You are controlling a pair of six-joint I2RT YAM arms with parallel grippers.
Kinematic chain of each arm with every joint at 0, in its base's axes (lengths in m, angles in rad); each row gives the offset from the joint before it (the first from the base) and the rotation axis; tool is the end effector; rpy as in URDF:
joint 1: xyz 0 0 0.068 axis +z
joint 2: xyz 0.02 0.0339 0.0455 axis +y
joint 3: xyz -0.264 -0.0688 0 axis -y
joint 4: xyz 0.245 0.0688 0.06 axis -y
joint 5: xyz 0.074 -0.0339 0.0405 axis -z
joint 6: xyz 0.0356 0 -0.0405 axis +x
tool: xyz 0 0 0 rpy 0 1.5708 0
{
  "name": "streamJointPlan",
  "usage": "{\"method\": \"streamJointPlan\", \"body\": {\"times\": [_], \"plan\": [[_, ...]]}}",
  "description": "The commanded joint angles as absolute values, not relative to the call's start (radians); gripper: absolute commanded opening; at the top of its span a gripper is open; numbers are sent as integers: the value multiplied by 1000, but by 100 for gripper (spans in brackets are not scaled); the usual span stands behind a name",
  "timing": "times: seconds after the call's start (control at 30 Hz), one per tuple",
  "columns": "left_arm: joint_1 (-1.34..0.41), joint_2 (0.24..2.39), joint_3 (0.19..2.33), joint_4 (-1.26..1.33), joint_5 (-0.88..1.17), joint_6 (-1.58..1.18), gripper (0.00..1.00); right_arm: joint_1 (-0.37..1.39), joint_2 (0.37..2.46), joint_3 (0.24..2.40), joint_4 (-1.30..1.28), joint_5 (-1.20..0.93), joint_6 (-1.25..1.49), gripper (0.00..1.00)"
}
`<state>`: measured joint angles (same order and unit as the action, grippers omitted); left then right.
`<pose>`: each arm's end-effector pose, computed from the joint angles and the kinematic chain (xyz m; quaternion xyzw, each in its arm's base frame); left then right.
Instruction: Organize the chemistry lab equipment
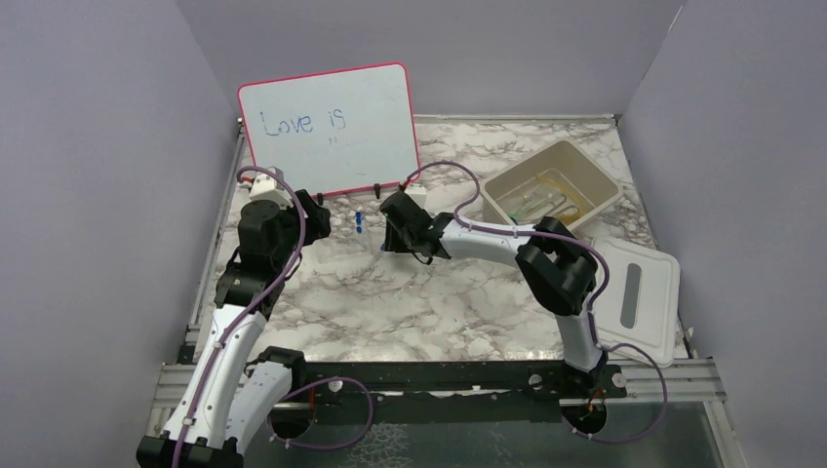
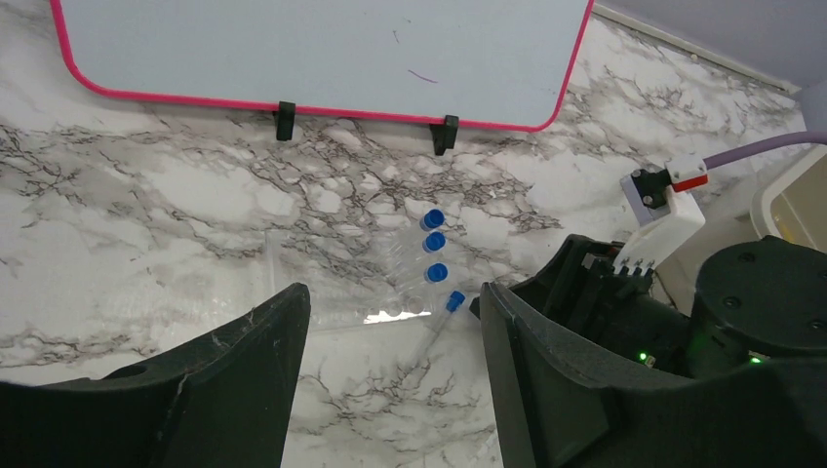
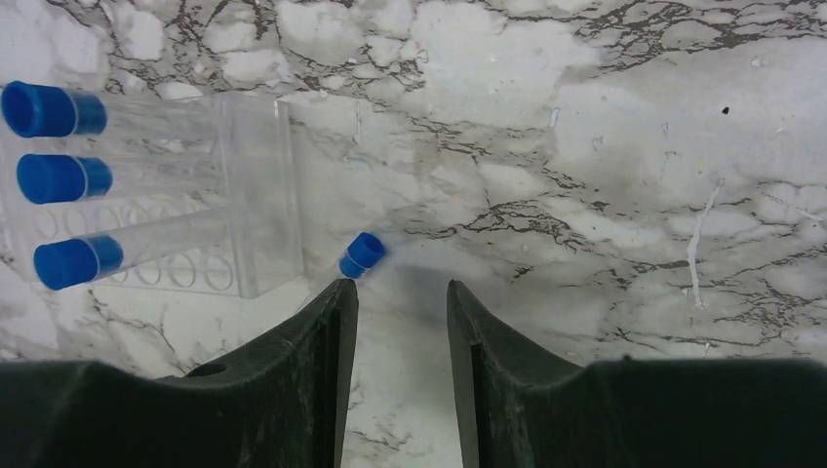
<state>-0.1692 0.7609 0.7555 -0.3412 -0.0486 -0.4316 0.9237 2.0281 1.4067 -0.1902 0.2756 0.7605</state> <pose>0.1749 -0.0281 0.3170 -0.1209 0.8093 -0.1510 0.5546 0.2761 0.3494 0.1780 -0.0243 0.9211 0.1889 0.3396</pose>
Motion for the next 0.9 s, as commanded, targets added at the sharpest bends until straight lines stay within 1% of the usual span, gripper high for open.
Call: {"method": "streamJointPlan", "body": {"times": [0.0,0.1,0.23,0.33,0.53,0.73,0.87], "plan": [[-163,742,745,-350,-10,-438,67,929,2079,1502,-302,332,819,43],[-164,742,748,-351,-11,-434,67,929,2117,1539,-315,317,813,43],[-163,741,747,-353,-12,-431,68,929,2149,1570,-311,286,793,46],[-163,739,747,-353,-16,-430,68,930,2180,1609,-339,278,771,46],[-163,736,747,-360,-36,-432,68,934,2213,1652,-390,277,703,40],[-163,734,746,-362,-40,-434,68,957,2241,1692,-452,286,600,40],[-163,736,746,-362,-41,-433,68,961,2239,1685,-479,247,561,40]]}}
